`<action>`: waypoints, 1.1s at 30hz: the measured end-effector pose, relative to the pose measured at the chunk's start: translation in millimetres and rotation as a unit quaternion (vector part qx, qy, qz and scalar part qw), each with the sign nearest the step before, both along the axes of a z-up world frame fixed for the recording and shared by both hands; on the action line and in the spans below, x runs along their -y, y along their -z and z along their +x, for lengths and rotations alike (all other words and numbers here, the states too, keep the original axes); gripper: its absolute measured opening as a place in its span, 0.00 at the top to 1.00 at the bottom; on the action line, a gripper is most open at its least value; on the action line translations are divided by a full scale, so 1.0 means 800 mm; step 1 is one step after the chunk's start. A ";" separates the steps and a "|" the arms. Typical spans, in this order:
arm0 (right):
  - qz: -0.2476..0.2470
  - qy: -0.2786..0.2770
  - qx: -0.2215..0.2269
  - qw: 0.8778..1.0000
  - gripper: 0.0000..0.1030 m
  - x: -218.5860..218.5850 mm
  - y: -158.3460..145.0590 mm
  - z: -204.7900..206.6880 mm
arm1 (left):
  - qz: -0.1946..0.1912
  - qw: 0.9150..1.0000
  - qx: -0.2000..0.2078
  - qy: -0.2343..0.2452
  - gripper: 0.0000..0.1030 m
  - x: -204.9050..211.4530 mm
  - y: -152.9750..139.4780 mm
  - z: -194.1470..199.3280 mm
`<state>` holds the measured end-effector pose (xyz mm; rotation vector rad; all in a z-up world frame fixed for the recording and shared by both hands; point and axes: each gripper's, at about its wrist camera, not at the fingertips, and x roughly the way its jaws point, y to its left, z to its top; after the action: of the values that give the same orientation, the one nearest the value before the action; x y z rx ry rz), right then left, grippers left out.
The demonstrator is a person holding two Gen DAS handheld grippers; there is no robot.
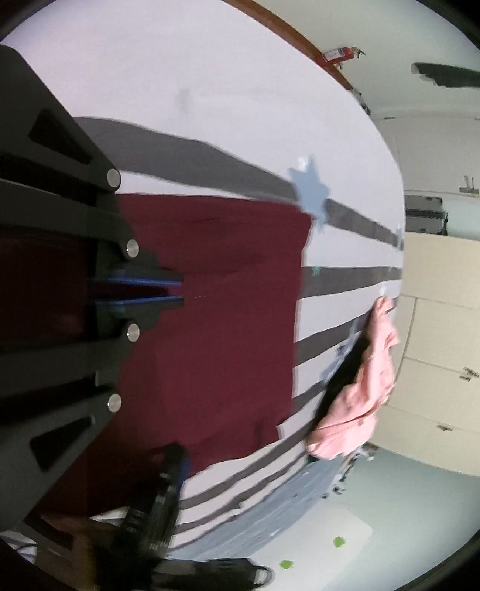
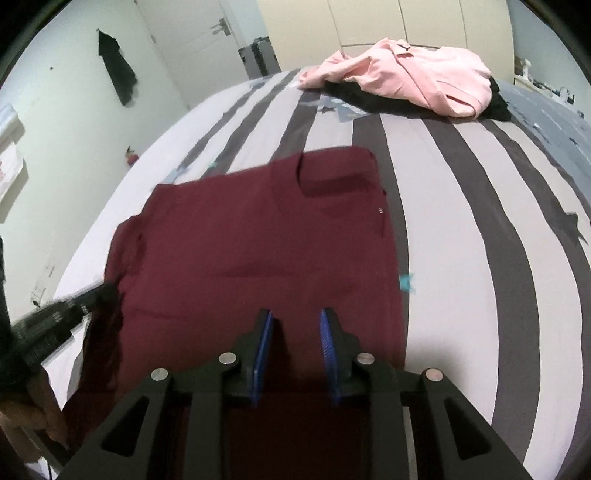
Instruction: Fold clothes
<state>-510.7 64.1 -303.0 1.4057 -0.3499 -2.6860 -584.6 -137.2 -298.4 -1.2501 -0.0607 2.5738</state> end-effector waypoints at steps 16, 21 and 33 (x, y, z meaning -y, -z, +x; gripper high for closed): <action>-0.006 0.007 -0.015 1.000 0.79 -0.004 -0.013 -0.080 | -0.025 1.000 -0.004 -0.012 0.96 -0.008 0.018 -0.095; -0.011 0.032 0.007 0.999 0.80 -0.020 0.002 -0.125 | -0.060 0.998 0.009 -0.018 0.96 -0.004 0.051 -0.120; -0.015 0.037 -0.015 0.999 0.78 -0.048 -0.038 -0.111 | -0.001 0.999 -0.004 -0.043 0.65 0.036 -0.005 -0.091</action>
<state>-599.9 102.5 -272.7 1.3687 -0.4462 -2.7455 -657.5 -166.4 -294.7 -1.2635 -0.1127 2.6532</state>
